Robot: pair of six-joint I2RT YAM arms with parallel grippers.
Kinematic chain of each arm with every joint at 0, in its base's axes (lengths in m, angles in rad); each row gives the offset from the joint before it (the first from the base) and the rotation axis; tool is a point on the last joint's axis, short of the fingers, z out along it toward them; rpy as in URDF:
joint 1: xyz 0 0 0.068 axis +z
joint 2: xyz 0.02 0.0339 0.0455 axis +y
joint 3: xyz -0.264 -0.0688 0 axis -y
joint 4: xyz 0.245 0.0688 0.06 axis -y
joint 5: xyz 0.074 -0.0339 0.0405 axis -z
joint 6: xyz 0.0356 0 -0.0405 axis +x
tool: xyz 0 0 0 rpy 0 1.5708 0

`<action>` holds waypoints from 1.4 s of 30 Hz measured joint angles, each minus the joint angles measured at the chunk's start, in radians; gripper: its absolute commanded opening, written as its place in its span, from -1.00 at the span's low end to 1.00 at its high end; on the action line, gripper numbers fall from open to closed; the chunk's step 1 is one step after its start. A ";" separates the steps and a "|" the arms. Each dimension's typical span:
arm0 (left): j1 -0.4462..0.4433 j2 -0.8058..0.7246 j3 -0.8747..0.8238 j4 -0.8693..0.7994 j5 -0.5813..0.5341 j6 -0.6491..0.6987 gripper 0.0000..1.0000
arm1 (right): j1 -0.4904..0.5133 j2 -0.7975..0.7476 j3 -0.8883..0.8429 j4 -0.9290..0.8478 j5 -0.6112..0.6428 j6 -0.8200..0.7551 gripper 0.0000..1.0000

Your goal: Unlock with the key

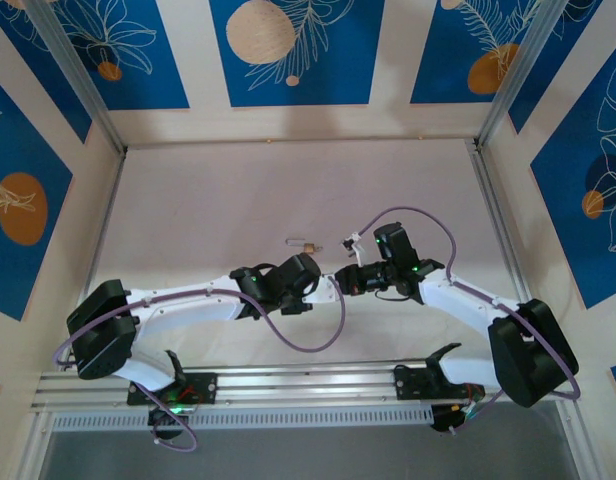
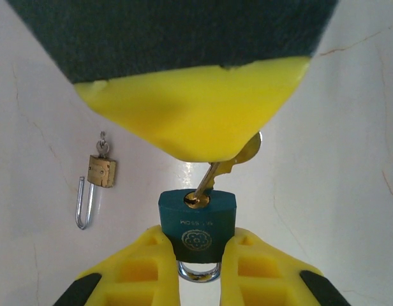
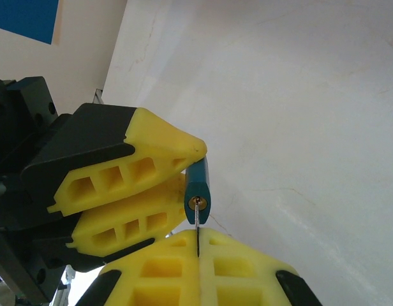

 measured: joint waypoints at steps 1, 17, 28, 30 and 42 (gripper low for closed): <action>-0.001 0.000 0.000 -0.001 0.000 0.000 -0.77 | 0.000 0.000 0.000 0.000 0.000 0.000 -1.00; -0.002 0.000 -0.009 0.010 -0.003 0.000 -0.81 | -0.031 -0.027 0.000 -0.003 0.004 0.001 -1.00; -0.002 0.000 -0.012 0.011 -0.008 0.000 -0.82 | -0.018 -0.002 0.000 0.000 -0.014 0.001 -1.00; -0.002 0.000 -0.012 0.011 -0.008 0.000 -0.82 | -0.014 0.003 0.000 0.000 -0.019 0.001 -1.00; -0.002 0.000 -0.012 0.011 -0.008 0.000 -0.82 | -0.003 0.021 0.000 0.015 -0.027 0.001 -1.00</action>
